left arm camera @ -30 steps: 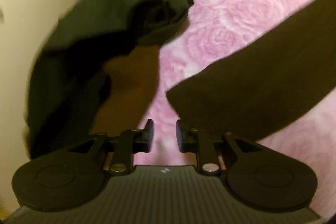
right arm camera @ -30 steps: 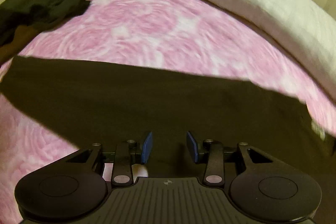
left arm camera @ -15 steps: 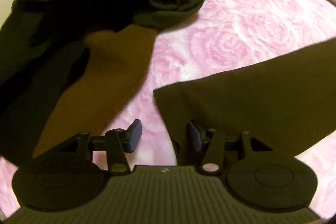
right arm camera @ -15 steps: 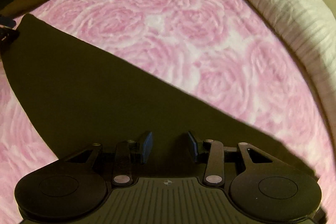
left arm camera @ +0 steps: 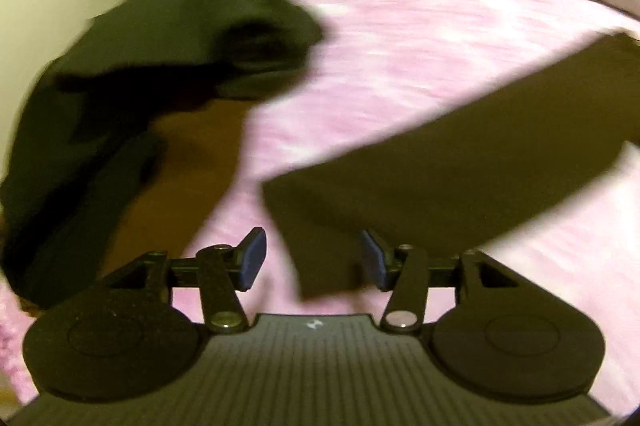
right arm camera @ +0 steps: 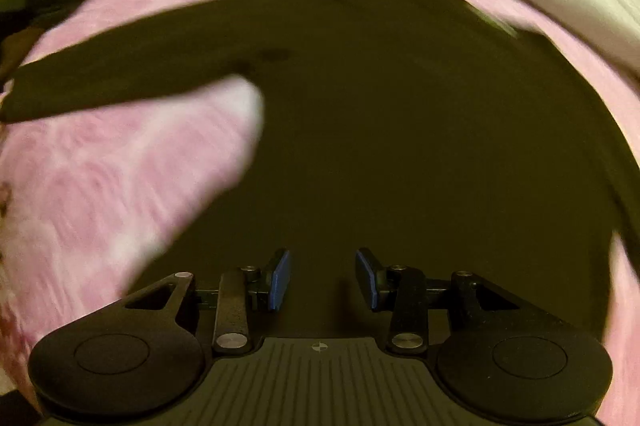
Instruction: Fold clothes
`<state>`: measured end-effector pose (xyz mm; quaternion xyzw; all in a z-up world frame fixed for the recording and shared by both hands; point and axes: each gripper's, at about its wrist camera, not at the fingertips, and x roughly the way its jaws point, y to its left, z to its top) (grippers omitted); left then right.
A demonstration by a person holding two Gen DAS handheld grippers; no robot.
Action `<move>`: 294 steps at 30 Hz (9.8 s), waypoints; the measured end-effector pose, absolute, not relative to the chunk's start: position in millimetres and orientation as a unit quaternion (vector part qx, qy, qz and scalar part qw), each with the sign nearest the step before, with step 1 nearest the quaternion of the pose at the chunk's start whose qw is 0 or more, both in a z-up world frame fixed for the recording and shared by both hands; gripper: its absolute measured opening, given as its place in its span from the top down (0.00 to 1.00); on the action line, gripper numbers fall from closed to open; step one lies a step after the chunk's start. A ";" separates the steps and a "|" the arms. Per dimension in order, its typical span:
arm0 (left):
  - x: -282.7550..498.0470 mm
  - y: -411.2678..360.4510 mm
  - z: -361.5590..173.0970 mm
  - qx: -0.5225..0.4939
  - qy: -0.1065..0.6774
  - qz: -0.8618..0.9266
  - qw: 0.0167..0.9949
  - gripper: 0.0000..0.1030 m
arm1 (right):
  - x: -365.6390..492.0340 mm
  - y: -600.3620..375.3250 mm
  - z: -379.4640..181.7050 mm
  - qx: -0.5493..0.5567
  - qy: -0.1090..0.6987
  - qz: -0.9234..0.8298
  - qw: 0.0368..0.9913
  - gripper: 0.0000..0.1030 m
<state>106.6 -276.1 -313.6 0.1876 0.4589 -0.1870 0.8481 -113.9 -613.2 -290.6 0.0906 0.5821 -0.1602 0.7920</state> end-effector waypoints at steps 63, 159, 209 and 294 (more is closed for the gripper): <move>-205.5 -430.4 -180.1 0.229 0.464 -0.269 0.813 0.47 | -389.5 -697.2 -135.0 0.242 0.493 -0.222 0.806 0.41; 137.2 -158.1 -301.6 0.270 0.442 -0.277 0.810 0.36 | 157.9 -206.3 -336.1 -0.245 0.385 0.205 0.866 0.96; -26.2 -675.3 -382.9 0.446 0.329 -0.370 0.746 0.36 | -243.0 -903.3 -374.5 0.349 0.362 -0.323 0.802 0.95; 33.1 -570.8 -338.3 0.348 0.334 -0.445 0.755 0.36 | -38.9 -717.7 -319.3 0.102 0.385 -0.074 0.914 0.65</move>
